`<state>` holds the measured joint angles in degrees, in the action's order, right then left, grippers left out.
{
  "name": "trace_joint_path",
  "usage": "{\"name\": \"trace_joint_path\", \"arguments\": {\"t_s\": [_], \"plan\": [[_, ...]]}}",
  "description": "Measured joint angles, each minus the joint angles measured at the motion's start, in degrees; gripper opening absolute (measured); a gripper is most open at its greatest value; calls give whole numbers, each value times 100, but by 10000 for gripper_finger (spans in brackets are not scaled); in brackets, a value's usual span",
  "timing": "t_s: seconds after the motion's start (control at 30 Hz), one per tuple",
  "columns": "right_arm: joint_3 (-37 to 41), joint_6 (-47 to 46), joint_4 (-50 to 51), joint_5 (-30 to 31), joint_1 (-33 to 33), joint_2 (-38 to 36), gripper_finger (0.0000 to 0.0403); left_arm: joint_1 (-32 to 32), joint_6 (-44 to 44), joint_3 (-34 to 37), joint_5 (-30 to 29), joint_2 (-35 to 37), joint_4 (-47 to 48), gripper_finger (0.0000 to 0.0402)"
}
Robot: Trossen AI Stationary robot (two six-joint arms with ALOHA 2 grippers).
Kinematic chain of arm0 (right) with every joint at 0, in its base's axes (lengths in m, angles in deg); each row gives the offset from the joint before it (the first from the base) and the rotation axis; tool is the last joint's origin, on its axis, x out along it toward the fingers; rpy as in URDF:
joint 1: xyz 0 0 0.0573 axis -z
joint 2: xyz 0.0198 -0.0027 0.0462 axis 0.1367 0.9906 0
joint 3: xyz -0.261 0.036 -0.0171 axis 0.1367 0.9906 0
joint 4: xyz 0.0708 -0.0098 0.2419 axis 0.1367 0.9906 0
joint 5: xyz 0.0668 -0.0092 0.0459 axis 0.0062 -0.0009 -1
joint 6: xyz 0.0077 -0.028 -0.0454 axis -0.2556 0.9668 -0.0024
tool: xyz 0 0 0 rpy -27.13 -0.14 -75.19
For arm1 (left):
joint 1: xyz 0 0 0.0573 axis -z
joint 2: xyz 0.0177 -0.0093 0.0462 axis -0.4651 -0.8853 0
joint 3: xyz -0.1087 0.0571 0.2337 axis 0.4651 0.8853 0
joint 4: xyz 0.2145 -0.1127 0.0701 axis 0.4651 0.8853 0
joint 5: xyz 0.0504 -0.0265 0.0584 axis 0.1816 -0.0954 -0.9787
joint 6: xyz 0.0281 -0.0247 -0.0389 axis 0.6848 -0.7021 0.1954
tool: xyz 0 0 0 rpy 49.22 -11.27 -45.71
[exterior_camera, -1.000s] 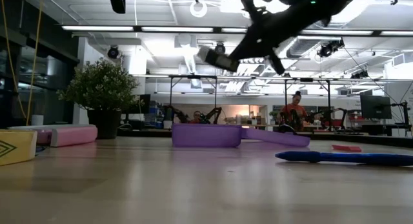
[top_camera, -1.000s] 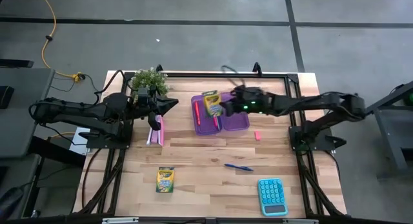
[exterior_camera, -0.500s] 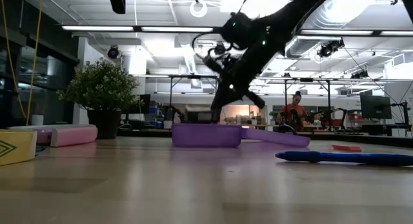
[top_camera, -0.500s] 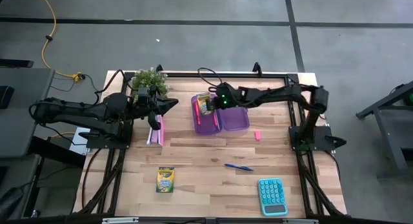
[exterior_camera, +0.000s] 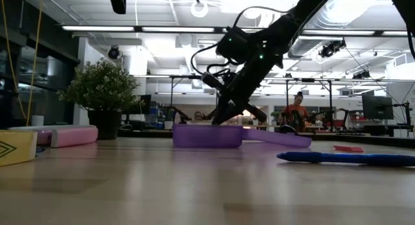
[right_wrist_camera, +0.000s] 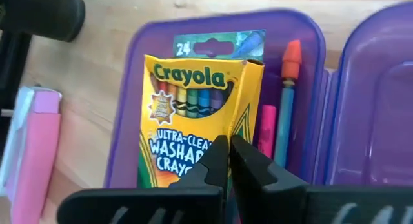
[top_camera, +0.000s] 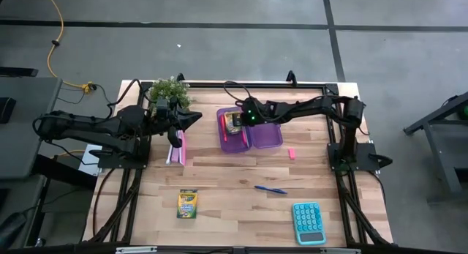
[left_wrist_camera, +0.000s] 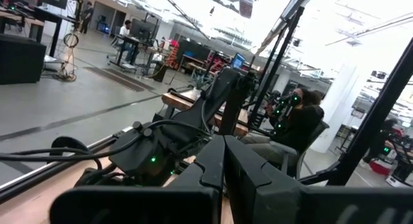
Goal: Pick & place school supplies into a supply box
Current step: Put the right box of crayons into the purple supply box
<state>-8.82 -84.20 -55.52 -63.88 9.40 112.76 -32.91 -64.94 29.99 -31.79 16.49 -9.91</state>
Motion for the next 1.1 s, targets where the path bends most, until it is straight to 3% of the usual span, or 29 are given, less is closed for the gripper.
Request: {"name": "trace_joint_path", "arguments": {"t_s": [0.9, 1.1], "plan": [[0, -23, 12, -21, -15, 0, 0, -2, -20, 0, -17, 0, -1, 0], [0, -25, 2, -1, -15, 0, 29, -1, -20, 0, -17, 0, 0, 0]]}}
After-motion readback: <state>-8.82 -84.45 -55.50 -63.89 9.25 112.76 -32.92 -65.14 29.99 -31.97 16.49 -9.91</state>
